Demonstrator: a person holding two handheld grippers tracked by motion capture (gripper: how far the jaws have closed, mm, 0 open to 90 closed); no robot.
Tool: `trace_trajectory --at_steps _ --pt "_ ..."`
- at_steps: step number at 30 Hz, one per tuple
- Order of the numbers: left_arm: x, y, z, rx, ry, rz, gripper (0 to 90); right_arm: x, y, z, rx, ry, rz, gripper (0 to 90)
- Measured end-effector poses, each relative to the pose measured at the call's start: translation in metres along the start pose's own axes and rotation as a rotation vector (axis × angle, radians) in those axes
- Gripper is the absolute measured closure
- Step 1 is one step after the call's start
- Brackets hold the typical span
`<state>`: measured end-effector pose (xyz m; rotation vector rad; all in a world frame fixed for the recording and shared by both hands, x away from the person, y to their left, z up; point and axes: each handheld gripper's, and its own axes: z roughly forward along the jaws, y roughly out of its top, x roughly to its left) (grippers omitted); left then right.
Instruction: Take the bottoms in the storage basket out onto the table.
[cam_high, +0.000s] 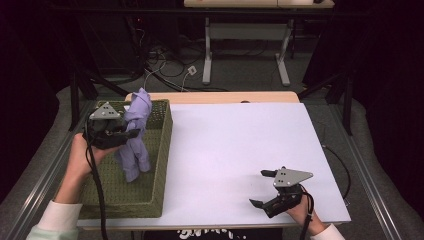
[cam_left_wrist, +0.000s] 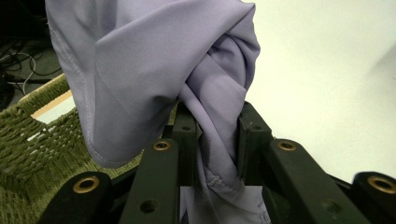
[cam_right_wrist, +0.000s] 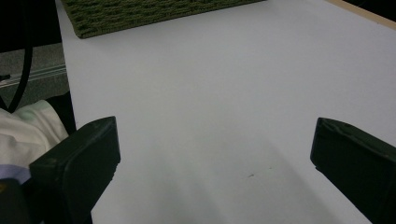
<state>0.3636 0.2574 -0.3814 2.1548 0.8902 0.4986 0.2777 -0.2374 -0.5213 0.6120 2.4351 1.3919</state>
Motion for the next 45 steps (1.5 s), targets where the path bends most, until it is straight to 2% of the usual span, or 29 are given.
trace_trajectory --at_steps 9,45 --pt "-0.004 0.007 -0.004 -0.020 -0.013 0.005 73.6 0.000 0.000 0.000 -0.002 -0.003 0.001 1.2" --pt "-0.022 0.035 0.001 -0.040 -0.045 0.064 73.6 -0.001 -0.001 0.001 0.002 0.003 0.005 1.2"
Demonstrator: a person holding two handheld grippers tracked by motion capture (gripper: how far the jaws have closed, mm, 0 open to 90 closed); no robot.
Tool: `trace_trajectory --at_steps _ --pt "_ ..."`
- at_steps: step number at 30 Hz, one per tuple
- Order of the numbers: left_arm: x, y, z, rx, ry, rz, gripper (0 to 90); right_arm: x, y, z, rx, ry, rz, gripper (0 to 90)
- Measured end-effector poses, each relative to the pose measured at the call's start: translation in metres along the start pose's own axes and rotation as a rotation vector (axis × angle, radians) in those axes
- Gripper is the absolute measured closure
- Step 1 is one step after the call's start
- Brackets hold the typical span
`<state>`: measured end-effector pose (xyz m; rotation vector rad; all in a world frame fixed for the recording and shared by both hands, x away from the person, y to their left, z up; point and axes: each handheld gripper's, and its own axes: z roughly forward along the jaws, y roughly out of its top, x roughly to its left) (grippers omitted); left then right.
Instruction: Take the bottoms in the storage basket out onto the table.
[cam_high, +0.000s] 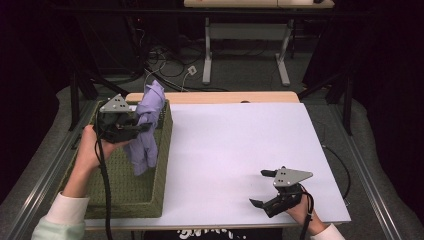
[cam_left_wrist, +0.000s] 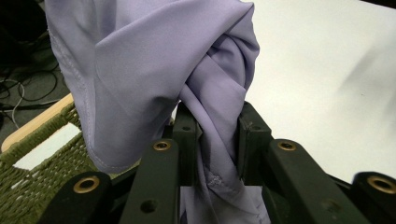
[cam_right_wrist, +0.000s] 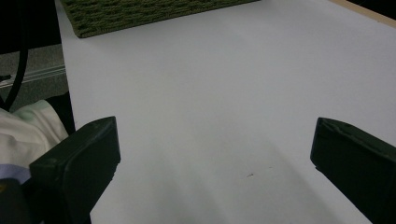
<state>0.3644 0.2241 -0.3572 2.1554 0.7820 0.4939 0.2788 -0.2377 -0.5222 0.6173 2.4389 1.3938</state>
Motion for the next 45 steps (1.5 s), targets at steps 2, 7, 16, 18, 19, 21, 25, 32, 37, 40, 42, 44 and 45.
trace_trajectory --at_steps 2,7,16,18,19,21,25,32,37,40,42,44,45 --pt "-0.001 0.002 0.000 -0.002 -0.001 0.006 73.6 0.000 0.000 0.000 -0.001 0.000 0.000 1.2" --pt "-0.004 0.006 0.001 0.002 -0.007 0.017 73.6 0.000 0.000 0.000 -0.001 0.002 -0.002 1.2" --pt "-0.009 0.010 0.005 -0.006 -0.017 0.034 73.6 0.000 0.000 0.000 0.000 0.002 -0.004 1.2" --pt "-0.010 0.011 0.006 -0.009 -0.021 0.036 73.6 0.000 0.000 0.000 -0.001 0.001 -0.005 1.2" --pt "-0.011 0.012 0.007 -0.009 -0.022 0.038 73.6 0.000 0.000 0.000 0.000 0.001 -0.005 1.2" --pt "-0.012 0.013 0.009 -0.009 -0.027 0.043 73.6 0.000 0.000 0.000 0.000 0.001 -0.004 1.2" --pt "-0.014 0.015 0.013 -0.014 -0.037 0.047 73.6 0.000 0.000 0.000 0.000 0.000 -0.005 1.2" --pt "-0.017 0.018 0.017 -0.015 -0.054 0.051 73.6 0.000 0.000 0.000 0.000 0.000 -0.005 1.2" --pt "-0.019 0.020 0.021 -0.018 -0.061 0.054 73.6 0.001 0.000 0.000 0.000 0.000 -0.005 1.2" --pt "-0.021 0.021 0.023 -0.017 -0.065 0.057 73.6 0.001 0.000 0.000 -0.001 0.000 -0.005 1.2" --pt "-0.022 0.022 0.024 -0.016 -0.068 0.060 73.6 0.000 0.000 0.000 -0.001 0.000 -0.006 1.2" --pt "-0.023 0.023 0.026 -0.016 -0.072 0.060 73.6 0.001 0.000 0.000 0.000 0.000 -0.004 1.2" --pt "-0.024 0.024 0.027 -0.014 -0.074 0.062 73.6 0.001 0.000 0.000 -0.001 0.000 -0.005 1.2"
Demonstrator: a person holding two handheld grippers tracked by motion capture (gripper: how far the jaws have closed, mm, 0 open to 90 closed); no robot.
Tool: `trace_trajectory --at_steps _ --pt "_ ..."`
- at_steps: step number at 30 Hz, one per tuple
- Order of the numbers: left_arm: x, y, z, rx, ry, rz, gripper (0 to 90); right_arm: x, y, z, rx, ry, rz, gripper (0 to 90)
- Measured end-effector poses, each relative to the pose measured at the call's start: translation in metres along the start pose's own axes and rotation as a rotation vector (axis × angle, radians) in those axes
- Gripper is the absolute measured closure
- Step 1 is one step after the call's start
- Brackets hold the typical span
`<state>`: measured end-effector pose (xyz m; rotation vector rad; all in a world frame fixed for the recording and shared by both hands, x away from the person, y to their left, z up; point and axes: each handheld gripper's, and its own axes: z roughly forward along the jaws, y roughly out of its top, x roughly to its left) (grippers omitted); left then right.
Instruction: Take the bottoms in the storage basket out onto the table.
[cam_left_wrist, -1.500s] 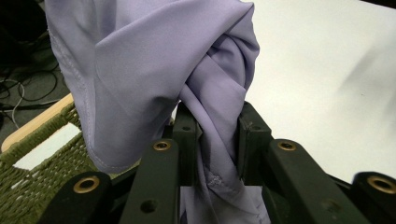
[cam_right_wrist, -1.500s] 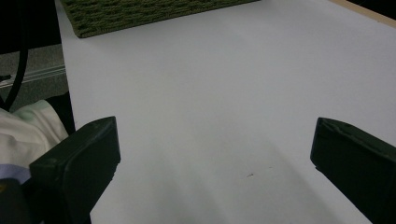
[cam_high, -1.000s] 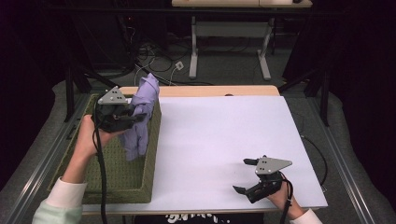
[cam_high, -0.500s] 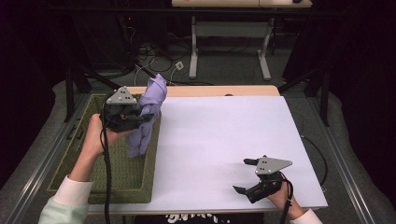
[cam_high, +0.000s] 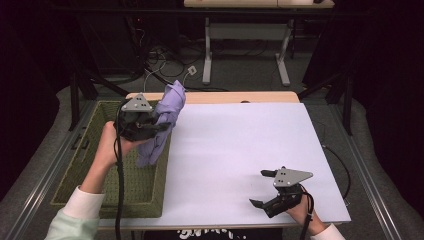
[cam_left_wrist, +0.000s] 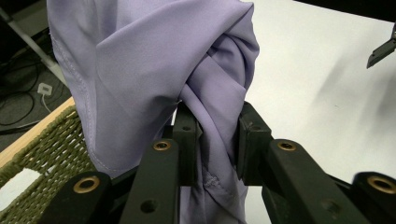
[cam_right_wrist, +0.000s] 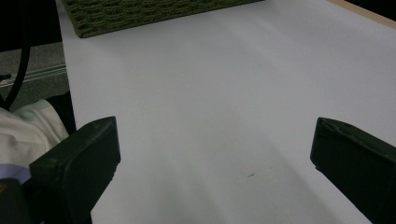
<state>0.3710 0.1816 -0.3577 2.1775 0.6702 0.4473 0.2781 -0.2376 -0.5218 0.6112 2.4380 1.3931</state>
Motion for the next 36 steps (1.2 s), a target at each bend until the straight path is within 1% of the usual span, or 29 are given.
trace_trajectory --at_steps 17,25,36 --pt "-0.007 0.006 0.016 0.009 -0.033 0.012 73.7 0.000 0.000 0.000 -0.003 0.001 -0.002 1.2" --pt "-0.010 0.009 0.022 0.007 -0.039 0.017 74.0 0.000 0.000 0.000 -0.002 0.002 -0.002 1.2" --pt "-0.012 0.012 0.026 0.005 -0.049 0.016 75.1 0.000 0.000 0.000 -0.001 0.004 0.001 1.3"
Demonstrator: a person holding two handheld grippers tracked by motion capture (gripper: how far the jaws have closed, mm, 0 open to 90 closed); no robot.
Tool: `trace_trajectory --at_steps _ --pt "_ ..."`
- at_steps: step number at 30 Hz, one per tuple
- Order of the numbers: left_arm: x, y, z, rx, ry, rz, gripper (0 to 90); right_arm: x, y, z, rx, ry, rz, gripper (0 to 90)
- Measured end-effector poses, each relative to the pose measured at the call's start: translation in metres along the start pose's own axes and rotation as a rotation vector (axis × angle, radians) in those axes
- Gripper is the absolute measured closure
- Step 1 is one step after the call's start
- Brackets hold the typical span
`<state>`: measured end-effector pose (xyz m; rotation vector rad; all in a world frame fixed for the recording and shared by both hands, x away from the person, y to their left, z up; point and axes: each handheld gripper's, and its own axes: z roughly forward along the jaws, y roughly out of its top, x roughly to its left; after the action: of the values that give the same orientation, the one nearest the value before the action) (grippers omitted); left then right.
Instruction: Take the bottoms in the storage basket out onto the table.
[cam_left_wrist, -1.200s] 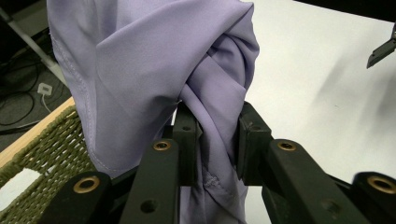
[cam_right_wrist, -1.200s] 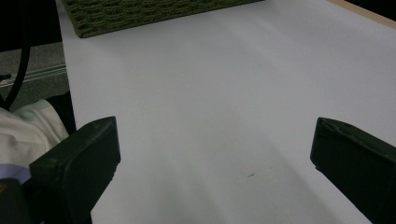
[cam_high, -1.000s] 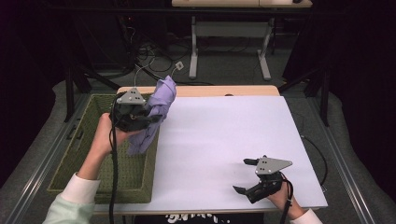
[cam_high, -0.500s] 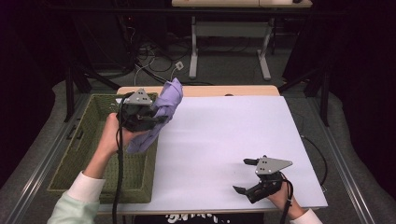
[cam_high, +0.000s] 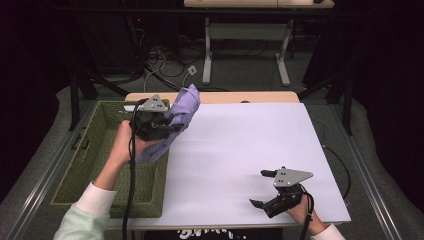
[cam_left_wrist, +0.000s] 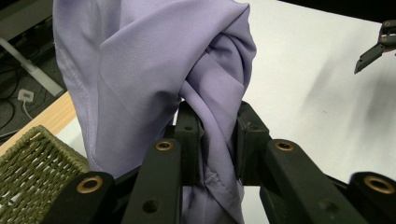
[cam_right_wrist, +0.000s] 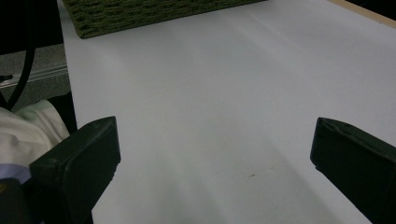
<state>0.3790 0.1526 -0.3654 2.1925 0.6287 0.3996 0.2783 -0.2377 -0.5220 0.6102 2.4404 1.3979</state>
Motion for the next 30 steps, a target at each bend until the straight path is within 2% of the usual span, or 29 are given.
trace_trajectory --at_steps 7,13,30 --pt "-0.002 0.003 0.002 -0.009 -0.003 0.008 75.0 0.000 0.000 0.000 0.000 0.001 -0.001 1.3" --pt "-0.006 0.006 0.006 -0.004 -0.009 0.030 75.1 0.000 0.000 0.000 -0.001 0.001 -0.003 1.3" --pt "-0.011 0.017 0.014 -0.025 -0.030 0.044 75.1 0.000 0.001 -0.001 -0.003 -0.001 -0.005 1.2"
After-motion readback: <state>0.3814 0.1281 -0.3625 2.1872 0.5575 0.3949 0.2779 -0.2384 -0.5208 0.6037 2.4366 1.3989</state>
